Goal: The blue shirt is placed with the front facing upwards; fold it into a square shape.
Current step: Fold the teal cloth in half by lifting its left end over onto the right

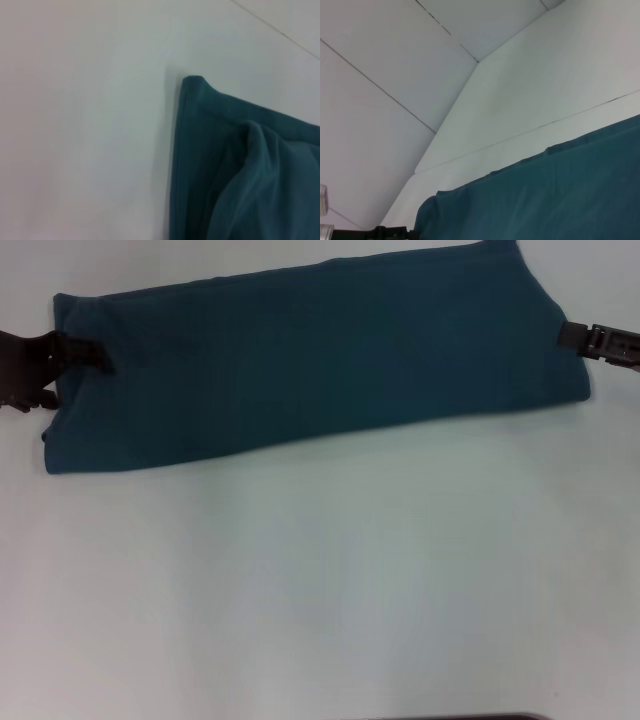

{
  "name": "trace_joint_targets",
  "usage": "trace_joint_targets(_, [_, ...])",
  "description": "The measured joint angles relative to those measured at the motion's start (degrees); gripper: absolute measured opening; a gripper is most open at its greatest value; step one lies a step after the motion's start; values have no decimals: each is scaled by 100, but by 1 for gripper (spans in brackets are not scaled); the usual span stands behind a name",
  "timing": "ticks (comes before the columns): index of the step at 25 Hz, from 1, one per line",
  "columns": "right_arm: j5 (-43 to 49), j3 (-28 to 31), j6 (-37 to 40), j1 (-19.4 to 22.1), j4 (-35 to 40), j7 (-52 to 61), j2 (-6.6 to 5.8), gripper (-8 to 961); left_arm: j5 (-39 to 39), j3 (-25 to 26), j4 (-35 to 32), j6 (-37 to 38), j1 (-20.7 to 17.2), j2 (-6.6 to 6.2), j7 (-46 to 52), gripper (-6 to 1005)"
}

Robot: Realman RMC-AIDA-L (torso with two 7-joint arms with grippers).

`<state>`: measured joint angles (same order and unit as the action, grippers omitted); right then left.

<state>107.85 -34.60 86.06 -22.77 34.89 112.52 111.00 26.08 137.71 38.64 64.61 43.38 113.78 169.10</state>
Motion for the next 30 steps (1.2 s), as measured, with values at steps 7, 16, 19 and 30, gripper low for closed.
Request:
trace_joint_targets(7, [0, 11, 5, 19, 0, -4, 0, 897, -48, -7, -44, 38, 11, 26, -12, 948])
trace_joint_targets(16, [0, 4, 1, 18, 0, -15, 0, 897, 106, -8, -56, 325, 140, 50, -133, 949])
trace_joint_targets(19, [0, 4, 3, 20, 0, -22, 0, 897, 142, -6, -170, 443, 277, 30, -231, 949])
trace_joint_targets(30, [0, 15, 37, 30, -6, -33, 10, 897, 24, -171, -376, 569, 629, -121, -328, 769])
